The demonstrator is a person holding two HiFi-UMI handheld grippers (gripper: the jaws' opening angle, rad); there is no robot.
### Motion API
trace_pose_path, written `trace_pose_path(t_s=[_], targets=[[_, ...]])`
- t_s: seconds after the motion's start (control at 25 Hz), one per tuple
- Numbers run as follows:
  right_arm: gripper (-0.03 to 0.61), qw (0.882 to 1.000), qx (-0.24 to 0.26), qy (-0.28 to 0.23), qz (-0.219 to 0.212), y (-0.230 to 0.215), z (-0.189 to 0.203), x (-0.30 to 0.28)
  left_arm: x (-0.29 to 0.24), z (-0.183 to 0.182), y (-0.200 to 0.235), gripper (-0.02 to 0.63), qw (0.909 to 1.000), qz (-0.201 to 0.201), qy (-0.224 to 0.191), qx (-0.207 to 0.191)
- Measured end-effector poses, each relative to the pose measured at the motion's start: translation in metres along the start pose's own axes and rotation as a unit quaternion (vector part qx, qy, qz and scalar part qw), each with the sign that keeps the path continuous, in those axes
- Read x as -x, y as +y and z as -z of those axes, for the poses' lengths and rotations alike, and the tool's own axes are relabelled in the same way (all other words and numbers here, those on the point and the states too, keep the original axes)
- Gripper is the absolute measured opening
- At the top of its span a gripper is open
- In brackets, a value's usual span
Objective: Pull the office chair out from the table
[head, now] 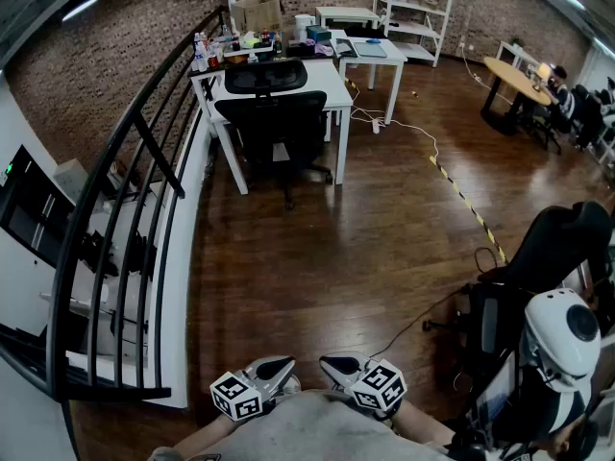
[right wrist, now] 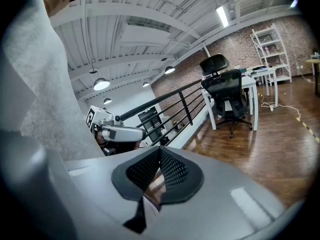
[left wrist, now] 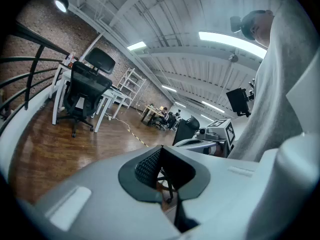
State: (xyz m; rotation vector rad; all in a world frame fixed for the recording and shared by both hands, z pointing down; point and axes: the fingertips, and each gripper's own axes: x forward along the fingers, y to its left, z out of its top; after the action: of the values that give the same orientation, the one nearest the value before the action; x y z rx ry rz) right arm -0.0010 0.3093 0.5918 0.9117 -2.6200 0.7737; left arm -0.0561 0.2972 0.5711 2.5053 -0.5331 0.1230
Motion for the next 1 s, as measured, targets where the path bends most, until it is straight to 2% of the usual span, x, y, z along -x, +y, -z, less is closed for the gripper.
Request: trace_pose_path(t_s=[0.32,0.48,0.64,0.84,1.0], targets=[[0.006,1.0,0.002,0.0,0.001,-0.001,-0.004,-0.002,0.0,-0.004,0.002,0.0,1.0,0.0,-0.002,-0.001],[0.006,1.0,0.017,-0.009,0.009,-0.005,-0.015,-0.002,-0.001,-0.018,0.008,0.0,0.9998,-0.001,-0.017,-0.01],[0.006,0.997,0.066,-0.042,0.027,-0.009,-0.058,0.002,-0.003,-0.061,0.013,0.0,0.9971,-0.005,-0.05,-0.058],[0.006,0.985,0.125,-0.104,0.056,-0.008,-0.135,0.007,0.003,-0.143,0.011,0.0,0.9854,-0.008,-0.098,-0.139],[0.006,0.977,0.151,-0.13,0.072,-0.007,-0.169,-0.006,0.014,-0.183,0.018,0.0,0.9779,0.004,-0.121,-0.17]])
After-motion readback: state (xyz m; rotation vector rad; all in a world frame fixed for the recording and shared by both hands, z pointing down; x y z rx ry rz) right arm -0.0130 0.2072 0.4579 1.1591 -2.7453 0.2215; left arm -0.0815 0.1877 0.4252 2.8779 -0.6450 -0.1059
